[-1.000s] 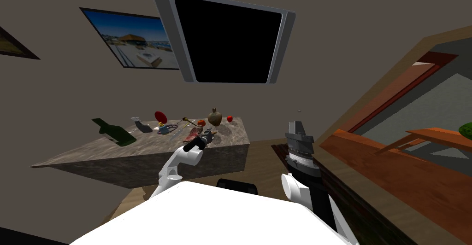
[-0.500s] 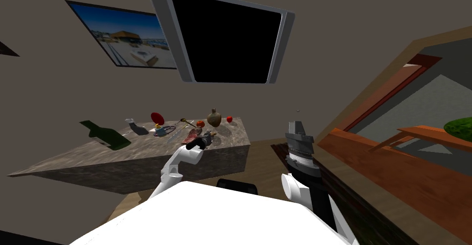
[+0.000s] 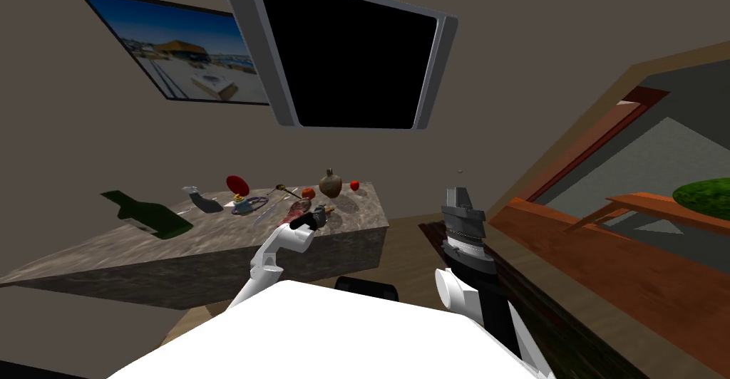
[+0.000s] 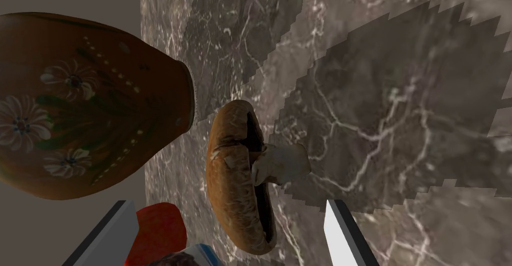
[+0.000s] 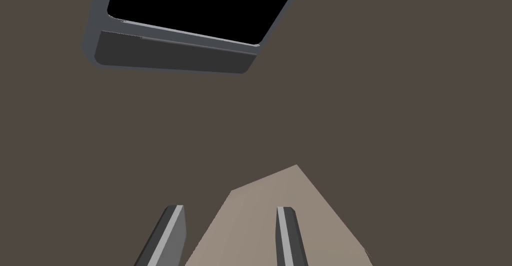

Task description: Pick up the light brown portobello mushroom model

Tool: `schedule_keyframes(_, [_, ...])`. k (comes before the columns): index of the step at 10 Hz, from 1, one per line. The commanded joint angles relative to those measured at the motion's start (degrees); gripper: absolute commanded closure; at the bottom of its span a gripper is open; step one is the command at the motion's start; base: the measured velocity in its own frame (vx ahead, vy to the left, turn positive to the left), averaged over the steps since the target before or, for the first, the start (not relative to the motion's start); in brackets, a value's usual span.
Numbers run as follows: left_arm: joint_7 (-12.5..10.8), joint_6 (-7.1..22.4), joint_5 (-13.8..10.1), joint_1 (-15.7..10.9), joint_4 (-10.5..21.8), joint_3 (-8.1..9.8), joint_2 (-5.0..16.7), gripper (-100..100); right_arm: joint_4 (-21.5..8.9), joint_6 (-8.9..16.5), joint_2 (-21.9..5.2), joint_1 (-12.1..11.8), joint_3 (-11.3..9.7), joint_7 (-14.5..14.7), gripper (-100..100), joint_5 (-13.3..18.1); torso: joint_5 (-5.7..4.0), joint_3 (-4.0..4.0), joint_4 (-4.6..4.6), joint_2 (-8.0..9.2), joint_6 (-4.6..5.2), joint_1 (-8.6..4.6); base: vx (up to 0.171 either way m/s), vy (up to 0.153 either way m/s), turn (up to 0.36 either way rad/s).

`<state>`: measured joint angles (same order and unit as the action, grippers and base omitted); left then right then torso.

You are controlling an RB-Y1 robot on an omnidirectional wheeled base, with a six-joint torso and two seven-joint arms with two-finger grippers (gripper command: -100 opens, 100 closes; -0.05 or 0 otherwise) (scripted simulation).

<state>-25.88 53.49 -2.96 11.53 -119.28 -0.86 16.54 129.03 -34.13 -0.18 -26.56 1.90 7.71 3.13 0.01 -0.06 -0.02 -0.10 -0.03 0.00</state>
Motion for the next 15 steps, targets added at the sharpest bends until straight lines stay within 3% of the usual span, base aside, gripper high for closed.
schedule_keyframes(1, [2.1,-1.6,-1.4,-2.9,2.9,0.57,-0.1,-100,0.0,0.0,0.0,0.0,0.0,0.0,0,0.0,0.00,0.00,0.00,0.00,0.00,0.00,-0.041,-0.031,0.123])
schedule_keyframes(3, [2.1,-1.6,-1.4,-4.2,5.7,0.57,-0.1,-100,0.0,0.0,0.0,0.0,0.0,0.0,0,0.0,-0.04,0.11,0.04,0.19,0.01,-0.17,-0.038,-0.029,0.034])
schedule_keyframes(4, [4.2,-3.1,-2.9,-6.9,7.5,1.14,-0.2,-100,0.0,0.0,0.0,0.0,0.0,0.0,0,0.0,-0.03,0.10,0.04,0.16,0.01,-0.11,-0.045,-0.021,0.094])
schedule_keyframes(5, [4.2,-3.1,-2.9,-8.4,9.1,1.14,-0.2,-100,0.0,0.0,0.0,0.0,0.0,0.0,0,0.0,-0.03,0.12,0.05,0.20,-0.01,-0.12,-0.050,-0.026,0.082])
schedule_keyframes(7, [4.2,-3.1,-2.9,-8.4,11.4,1.14,-0.2,-100,0.0,0.0,0.0,0.0,0.0,0.0,0,0.0,-0.02,0.10,0.04,0.17,0.01,-0.10,-0.016,-0.007,-0.004])
schedule_keyframes(8, [6.4,-4.7,-4.3,-11.5,13.9,1.71,-0.3,-100,0.0,0.0,0.0,0.0,0.0,0.0,0,0.0,-0.01,0.06,0.03,0.10,0.00,-0.05,-0.040,-0.023,0.134])
schedule_keyframes(10, [6.4,-4.7,-4.3,-12.7,17.1,1.71,-0.3,-100,0.0,0.0,0.0,0.0,0.0,0.0,0,0.0,-0.03,0.12,0.05,0.21,0.01,-0.14,-0.038,-0.021,0.027])
schedule_keyframes(11, [8.5,-6.2,-5.7,-15.0,18.8,2.28,-0.5,-100,0.0,0.0,0.0,0.0,0.0,0.0,0,0.0,-0.02,0.10,0.04,0.17,0.00,-0.10,-0.045,-0.021,0.105])
schedule_keyframes(13, [8.5,-6.2,-5.7,-16.9,22.3,2.28,-0.5,-100,0.0,0.0,0.0,0.0,0.0,0.0,0,0.0,-0.03,0.12,0.05,0.21,0.01,-0.14,-0.035,-0.021,0.039])
schedule_keyframes(14, [10.6,-7.8,-7.2,-19.5,24.6,2.85,-0.6,-100,0.0,0.0,0.0,0.0,0.0,0.0,0,0.0,-0.03,0.09,0.04,0.15,0.01,-0.11,-0.052,-0.020,0.114])
schedule_keyframes(15, [10.6,-7.8,-7.2,-20.7,25.7,2.85,-0.6,-100,0.0,0.0,0.0,0.0,0.0,0.0,0,0.0,-0.03,0.13,0.05,0.22,-0.02,-0.12,-0.051,-0.029,0.070])
